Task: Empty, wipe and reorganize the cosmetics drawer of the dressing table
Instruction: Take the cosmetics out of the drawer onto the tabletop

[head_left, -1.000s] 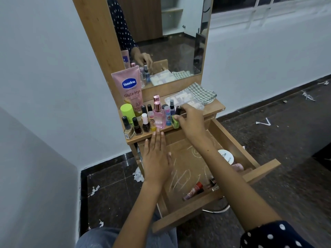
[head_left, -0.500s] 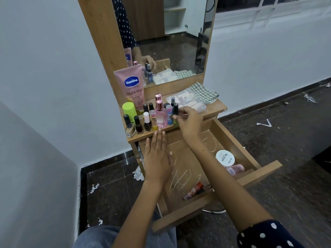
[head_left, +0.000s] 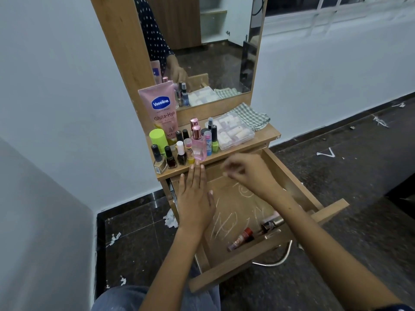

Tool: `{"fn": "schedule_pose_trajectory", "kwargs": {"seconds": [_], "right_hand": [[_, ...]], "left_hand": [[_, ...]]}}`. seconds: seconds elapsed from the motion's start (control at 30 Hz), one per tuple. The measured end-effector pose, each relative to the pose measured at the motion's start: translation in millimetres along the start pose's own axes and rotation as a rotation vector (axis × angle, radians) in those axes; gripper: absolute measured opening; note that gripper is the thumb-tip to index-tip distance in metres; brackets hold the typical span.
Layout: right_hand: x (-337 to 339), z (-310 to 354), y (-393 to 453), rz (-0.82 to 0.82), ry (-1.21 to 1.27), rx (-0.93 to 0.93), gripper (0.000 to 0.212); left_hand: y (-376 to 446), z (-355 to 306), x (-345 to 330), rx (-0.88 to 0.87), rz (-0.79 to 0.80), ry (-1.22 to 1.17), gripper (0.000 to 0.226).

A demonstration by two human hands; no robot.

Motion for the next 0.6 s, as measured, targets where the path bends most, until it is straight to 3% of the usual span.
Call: {"fn": "schedule_pose_trajectory", "kwargs": {"seconds": [0.1, 0.17, 0.33, 0.5, 0.6], "right_hand": [[-33, -11, -55, 0.602, -0.19, 0.036, 0.02], [-45, -19, -84, 0.792, -0.316, 0.072, 0.025], [-65, -21, -105, 0.887, -0.5, 0.235, 0.021], [-75, -39, -111, 1.004, -0.51, 0.148, 0.025], [-61, -42, -95, 0.909, -0.337, 0.019, 0.024]], "left_hand": [[-1, -1, -1, -0.018, -0.004, -0.035, 0.065], [0, 0, 1, -0.005, -0.013, -0.044, 0.066], [-1, 0, -1, -0.004, 0.003, -0.007, 0.067], [-1, -2, 1, -0.003, 0.007, -0.005, 0.065], [-1, -1, 1, 0.004, 0.009, -0.006, 0.064]]}}
Point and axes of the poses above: each hand's wrist, its own y-axis towards the middle knuckle, its own x-axis out of the back of the hand, z = x × y, the point moved 9 cm from there along y, towards the middle knuckle, and after that the axes turned 15 degrees about -z, right-handed, at the moved point
